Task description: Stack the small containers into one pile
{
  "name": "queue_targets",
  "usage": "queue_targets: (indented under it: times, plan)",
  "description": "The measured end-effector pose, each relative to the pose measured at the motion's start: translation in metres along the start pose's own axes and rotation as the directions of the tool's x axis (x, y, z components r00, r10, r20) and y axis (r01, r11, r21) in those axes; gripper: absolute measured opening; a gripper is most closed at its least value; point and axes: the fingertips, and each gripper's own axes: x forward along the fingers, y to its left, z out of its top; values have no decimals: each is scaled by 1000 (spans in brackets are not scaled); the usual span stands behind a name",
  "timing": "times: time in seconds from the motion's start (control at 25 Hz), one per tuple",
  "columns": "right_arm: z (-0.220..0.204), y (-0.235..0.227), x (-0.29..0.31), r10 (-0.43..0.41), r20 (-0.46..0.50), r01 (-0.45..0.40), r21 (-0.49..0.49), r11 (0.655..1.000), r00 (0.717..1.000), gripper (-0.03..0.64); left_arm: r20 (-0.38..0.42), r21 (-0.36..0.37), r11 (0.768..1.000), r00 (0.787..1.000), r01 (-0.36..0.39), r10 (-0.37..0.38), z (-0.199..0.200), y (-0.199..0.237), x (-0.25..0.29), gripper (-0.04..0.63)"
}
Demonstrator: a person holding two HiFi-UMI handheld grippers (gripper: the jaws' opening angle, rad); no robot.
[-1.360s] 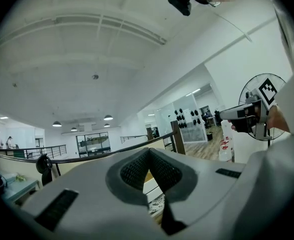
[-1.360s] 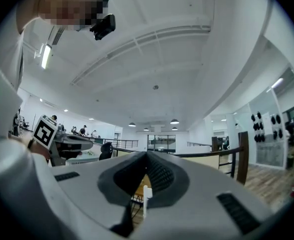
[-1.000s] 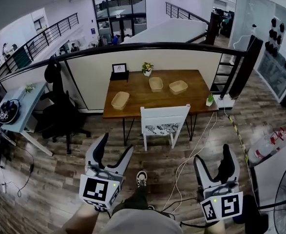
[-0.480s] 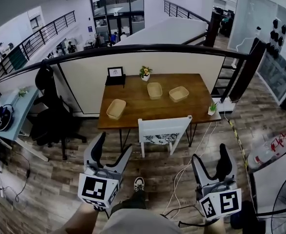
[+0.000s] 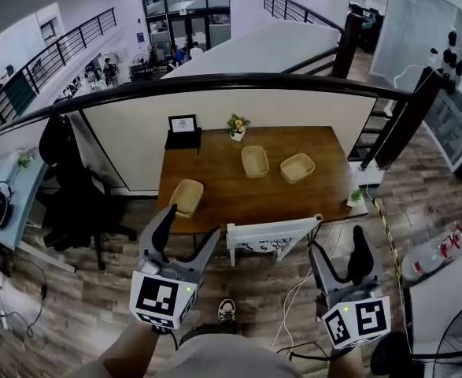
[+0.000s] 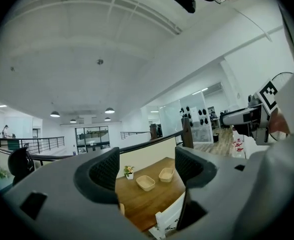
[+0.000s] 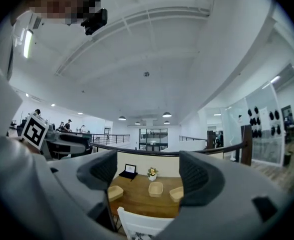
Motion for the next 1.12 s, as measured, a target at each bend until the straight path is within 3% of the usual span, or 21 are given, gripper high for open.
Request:
queue_targets:
  times: [0.48, 0.84, 1.12]
  plan:
    - [-10, -3, 110, -23, -24, 24, 29, 999, 999, 380, 1, -16, 1000, 1000, 9, -9, -15, 74, 82, 334]
    - [-22, -20, 162, -6, -55, 9, 42, 999, 998, 379, -33, -37, 999, 999, 8, -9, -29, 90, 126, 334]
    - [-34, -61, 220, 38, -78, -34, 61, 998, 996, 379, -65, -32, 999, 997, -41, 39, -33, 97, 185, 334]
